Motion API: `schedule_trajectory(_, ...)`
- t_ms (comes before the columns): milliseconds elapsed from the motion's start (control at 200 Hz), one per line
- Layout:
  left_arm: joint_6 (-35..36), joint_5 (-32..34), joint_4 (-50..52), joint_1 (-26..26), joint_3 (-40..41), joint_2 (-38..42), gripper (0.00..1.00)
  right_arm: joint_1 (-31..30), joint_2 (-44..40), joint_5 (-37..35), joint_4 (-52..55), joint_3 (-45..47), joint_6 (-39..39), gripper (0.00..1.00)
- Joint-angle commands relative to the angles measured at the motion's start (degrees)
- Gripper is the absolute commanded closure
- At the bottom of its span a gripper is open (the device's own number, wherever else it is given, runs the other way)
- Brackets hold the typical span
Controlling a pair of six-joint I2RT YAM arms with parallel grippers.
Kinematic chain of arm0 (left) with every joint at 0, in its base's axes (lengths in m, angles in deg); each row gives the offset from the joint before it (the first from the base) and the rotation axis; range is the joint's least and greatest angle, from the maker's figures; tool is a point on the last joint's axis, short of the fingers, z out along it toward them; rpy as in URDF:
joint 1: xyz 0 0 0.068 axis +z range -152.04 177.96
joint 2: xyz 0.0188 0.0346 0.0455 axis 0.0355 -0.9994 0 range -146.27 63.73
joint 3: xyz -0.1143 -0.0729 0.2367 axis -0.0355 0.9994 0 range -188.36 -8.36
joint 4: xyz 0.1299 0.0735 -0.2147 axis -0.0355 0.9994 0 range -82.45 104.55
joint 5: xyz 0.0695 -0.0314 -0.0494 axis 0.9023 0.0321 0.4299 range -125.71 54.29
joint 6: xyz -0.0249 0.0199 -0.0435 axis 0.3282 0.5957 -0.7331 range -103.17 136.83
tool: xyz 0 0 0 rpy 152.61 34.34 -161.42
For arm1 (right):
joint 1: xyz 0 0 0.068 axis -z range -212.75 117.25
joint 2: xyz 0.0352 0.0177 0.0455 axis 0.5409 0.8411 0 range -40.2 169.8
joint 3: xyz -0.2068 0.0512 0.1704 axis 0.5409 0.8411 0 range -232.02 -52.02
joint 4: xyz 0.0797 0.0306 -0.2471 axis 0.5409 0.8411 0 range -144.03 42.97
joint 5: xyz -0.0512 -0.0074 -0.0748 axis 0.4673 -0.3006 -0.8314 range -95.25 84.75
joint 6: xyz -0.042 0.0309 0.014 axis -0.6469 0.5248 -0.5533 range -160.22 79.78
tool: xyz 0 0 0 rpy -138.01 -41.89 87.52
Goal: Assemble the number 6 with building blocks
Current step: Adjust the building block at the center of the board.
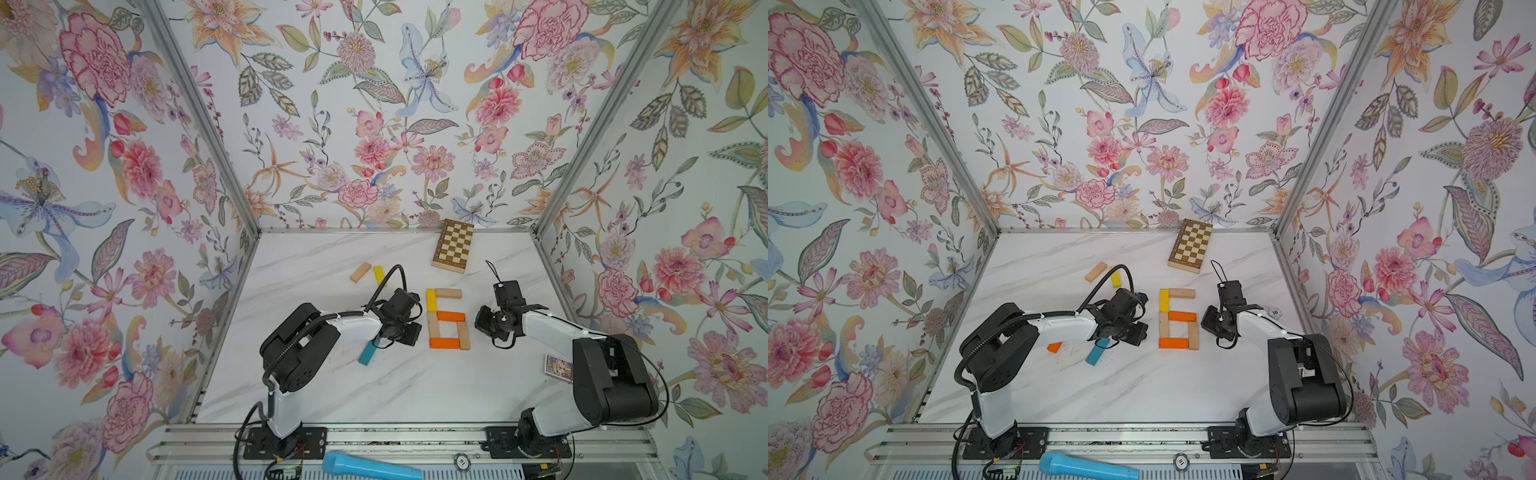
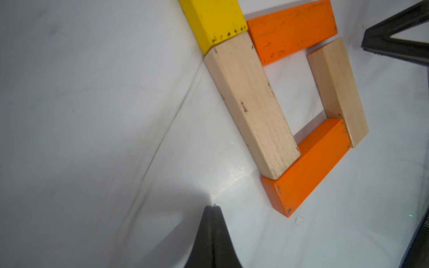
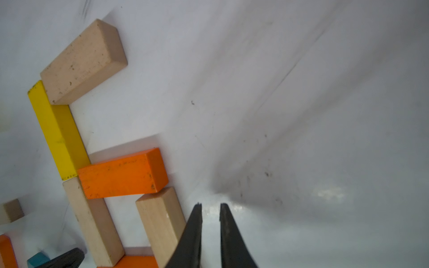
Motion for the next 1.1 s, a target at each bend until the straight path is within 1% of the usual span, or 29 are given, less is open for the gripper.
schedule_trajectory(0, 1.95, 3.27, 1.03, 1.94, -4.89, -1.85, 1.0, 0.96, 2.74, -0.69, -0.36, -2.92, -3.17, 0.82)
schedule_trajectory(125, 1.02, 2.76, 2.35, 3.72, -10.69, -5.89, 1.0, 1.28, 5.89, 0.27, -0.17, -5.45, -4.77, 0.82)
schedule_trajectory(240, 1.67, 1.85, 5.58, 3.72, -16.66, -9.76, 1.0, 1.38, 8.15, 1.41, -0.11, -6.89, -5.06, 0.83)
schedule_trajectory(300, 1.68, 1.55, 6.61, 3.66, -18.22, -11.07, 1.0, 1.28, 8.98, 1.68, -0.09, -7.08, -5.04, 0.83)
schedule_trajectory(786, 1.62, -1.05, 7.43, 3.46, -18.13, -12.83, 1.0, -0.61, 10.38, 1.06, -0.14, -7.64, -5.65, 0.83)
schedule_trajectory(1096, 2.22, -2.16, 8.63, 2.68, -20.08, -14.45, 1.0, -1.42, 12.49, 0.73, 0.71, -9.73, -6.45, 0.82)
